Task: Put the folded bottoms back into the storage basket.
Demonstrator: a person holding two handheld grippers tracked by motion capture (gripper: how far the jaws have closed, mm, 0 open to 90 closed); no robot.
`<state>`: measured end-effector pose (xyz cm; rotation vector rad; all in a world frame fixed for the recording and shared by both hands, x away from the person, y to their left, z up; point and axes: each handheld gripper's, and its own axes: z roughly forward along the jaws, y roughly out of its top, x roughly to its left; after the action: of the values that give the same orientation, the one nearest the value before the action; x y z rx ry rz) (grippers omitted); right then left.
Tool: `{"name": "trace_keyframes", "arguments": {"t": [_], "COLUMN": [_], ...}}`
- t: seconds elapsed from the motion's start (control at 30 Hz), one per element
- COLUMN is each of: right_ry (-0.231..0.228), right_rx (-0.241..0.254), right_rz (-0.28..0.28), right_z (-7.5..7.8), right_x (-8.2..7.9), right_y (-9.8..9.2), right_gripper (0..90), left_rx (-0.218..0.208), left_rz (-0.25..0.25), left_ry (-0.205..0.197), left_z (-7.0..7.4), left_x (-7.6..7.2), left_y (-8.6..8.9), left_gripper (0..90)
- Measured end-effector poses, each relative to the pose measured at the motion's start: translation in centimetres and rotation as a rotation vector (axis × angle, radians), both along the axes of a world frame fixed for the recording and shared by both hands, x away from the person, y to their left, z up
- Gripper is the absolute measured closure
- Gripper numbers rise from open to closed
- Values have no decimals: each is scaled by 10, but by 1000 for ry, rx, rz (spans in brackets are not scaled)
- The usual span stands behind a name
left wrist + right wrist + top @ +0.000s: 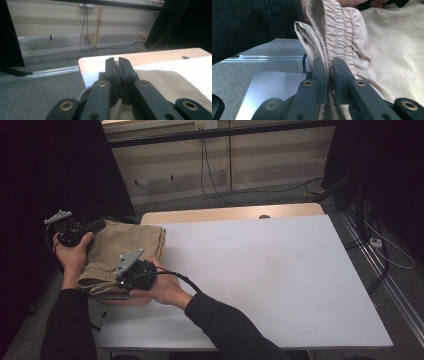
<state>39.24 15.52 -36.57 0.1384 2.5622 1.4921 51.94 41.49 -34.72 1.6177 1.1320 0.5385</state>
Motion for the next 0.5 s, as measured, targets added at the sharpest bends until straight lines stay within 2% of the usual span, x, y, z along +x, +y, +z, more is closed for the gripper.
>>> {"name": "trace_keyframes", "arguments": {"t": [0.13, 0.17, 0.33, 0.5], "right_ry": [1, -1, 4, 10], "right_rx": [3, 3, 6, 6], "right_rz": [1, 2, 9, 16], "right_z": [0, 0, -2, -5], "right_x": [0, -1, -1, -2], "right_y": [2, 3, 7, 12], "right_gripper": [811, 811, 811, 811], "left_rx": [3, -12, -17, -5], "left_rz": [5, 10, 25, 23], "left_ry": [7, 3, 14, 28], "left_z": [0, -1, -6, -10], "left_x": [-1, -1, -3, -4], "left_y": [4, 5, 11, 17], "left_gripper": [874, 875, 874, 874]}}
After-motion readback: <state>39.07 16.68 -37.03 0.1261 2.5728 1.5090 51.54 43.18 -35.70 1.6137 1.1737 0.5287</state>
